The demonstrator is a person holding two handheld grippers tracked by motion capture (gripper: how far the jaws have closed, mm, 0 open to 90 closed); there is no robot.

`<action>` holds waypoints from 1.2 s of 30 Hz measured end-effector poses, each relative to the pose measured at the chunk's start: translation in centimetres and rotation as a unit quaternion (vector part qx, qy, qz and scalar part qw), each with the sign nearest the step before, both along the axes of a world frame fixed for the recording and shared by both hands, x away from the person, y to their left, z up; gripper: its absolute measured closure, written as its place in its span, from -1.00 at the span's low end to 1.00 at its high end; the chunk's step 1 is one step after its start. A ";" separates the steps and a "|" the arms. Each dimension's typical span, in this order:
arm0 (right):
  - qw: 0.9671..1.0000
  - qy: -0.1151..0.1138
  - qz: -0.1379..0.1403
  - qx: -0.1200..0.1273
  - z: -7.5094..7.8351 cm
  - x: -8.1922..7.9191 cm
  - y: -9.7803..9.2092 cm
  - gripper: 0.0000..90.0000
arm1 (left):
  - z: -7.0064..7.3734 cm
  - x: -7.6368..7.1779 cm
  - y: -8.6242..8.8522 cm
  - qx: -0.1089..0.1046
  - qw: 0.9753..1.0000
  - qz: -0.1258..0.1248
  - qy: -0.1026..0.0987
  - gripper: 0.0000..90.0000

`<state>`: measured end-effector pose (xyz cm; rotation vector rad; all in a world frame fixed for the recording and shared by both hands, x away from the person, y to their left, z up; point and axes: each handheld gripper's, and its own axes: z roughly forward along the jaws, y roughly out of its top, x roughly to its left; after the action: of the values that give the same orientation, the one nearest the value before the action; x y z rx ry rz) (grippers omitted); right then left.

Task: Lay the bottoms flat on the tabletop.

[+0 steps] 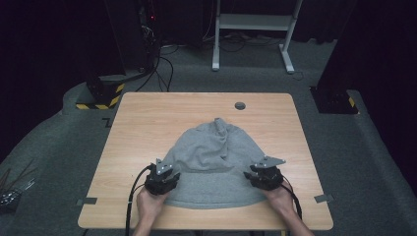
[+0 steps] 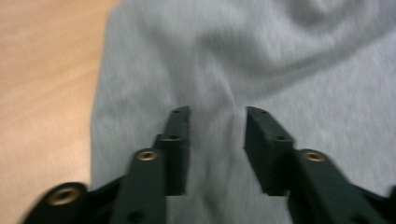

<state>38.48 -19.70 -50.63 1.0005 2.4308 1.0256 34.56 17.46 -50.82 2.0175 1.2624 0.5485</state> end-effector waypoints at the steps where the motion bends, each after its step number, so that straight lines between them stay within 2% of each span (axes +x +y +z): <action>1: 1.000 0.004 -0.014 0.006 0.2 0.6 -0.1 0.34 | 0.1 0.3 -0.2 -0.002 1.000 0.002 -0.002 0.26; 3: 0.999 0.016 -0.032 0.005 0.5 1.8 -0.1 0.34 | 0.0 1.0 -0.6 -0.006 1.000 0.003 -0.002 0.23; 5: 0.999 0.016 -0.037 -0.009 0.3 2.9 0.3 0.37 | -0.4 1.7 -0.8 0.001 1.000 0.006 0.005 0.28; 6: 0.999 0.021 -0.037 -0.016 0.1 3.2 0.5 0.44 | -0.7 2.0 -0.8 0.000 1.000 0.008 0.014 0.34; 8: 0.999 0.024 -0.026 -0.024 -0.7 3.6 0.8 0.62 | -1.0 2.1 -0.6 -0.005 1.000 0.011 0.013 0.48; 11: 0.999 0.019 -0.004 -0.034 -0.6 2.7 1.0 0.92 | -1.0 1.5 -0.1 0.005 1.000 0.003 0.007 0.72; 13: 0.999 0.013 0.021 -0.047 -0.5 1.4 1.1 0.94 | -1.1 0.9 0.4 0.010 1.000 0.001 0.004 0.82; 15: 0.998 0.012 0.038 -0.056 -0.4 0.5 0.9 0.94 | -1.2 0.3 1.1 0.013 1.000 0.003 -0.001 0.82; 17: 0.998 0.025 0.044 -0.045 -0.4 -0.2 0.3 0.91 | -1.2 -0.1 1.9 0.005 1.000 0.008 -0.003 0.80; 19: 0.998 0.040 0.042 -0.026 -0.3 0.0 -0.4 0.83 | -1.4 -0.2 2.2 -0.005 1.000 0.013 -0.005 0.69; 21: 0.999 0.032 0.029 -0.008 0.1 0.5 -0.8 0.75 | -1.6 -0.2 1.9 -0.004 1.000 0.015 -0.017 0.46; 22: 1.000 0.019 0.018 0.000 0.4 0.8 -0.9 0.71 | -1.8 -0.3 1.6 -0.001 1.000 0.018 -0.025 0.32; 24: 1.000 0.003 -0.004 0.018 1.2 1.6 -0.7 0.62 | -1.8 -0.1 1.1 0.000 0.999 0.025 -0.026 0.15; 26: 0.999 0.002 -0.027 0.025 1.6 3.1 -0.4 0.55 | -1.8 0.1 0.8 0.003 0.999 0.025 -0.025 0.02; 30: 0.997 0.017 -0.069 0.009 1.4 6.3 0.7 0.41 | -1.8 0.1 0.8 -0.006 1.000 0.021 -0.021 -0.08; 33: 0.996 0.009 -0.086 -0.031 0.9 8.1 1.7 0.32 | -1.9 -0.1 0.7 -0.003 1.000 0.018 -0.019 -0.14; 36: 0.993 0.014 -0.108 -0.036 0.4 9.4 2.0 0.25 | -1.9 -0.1 0.7 -0.004 1.000 0.019 -0.020 -0.14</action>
<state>47.89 -17.71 -50.19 1.2284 2.3013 0.8489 34.49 18.13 -52.70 1.9712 1.2784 0.5981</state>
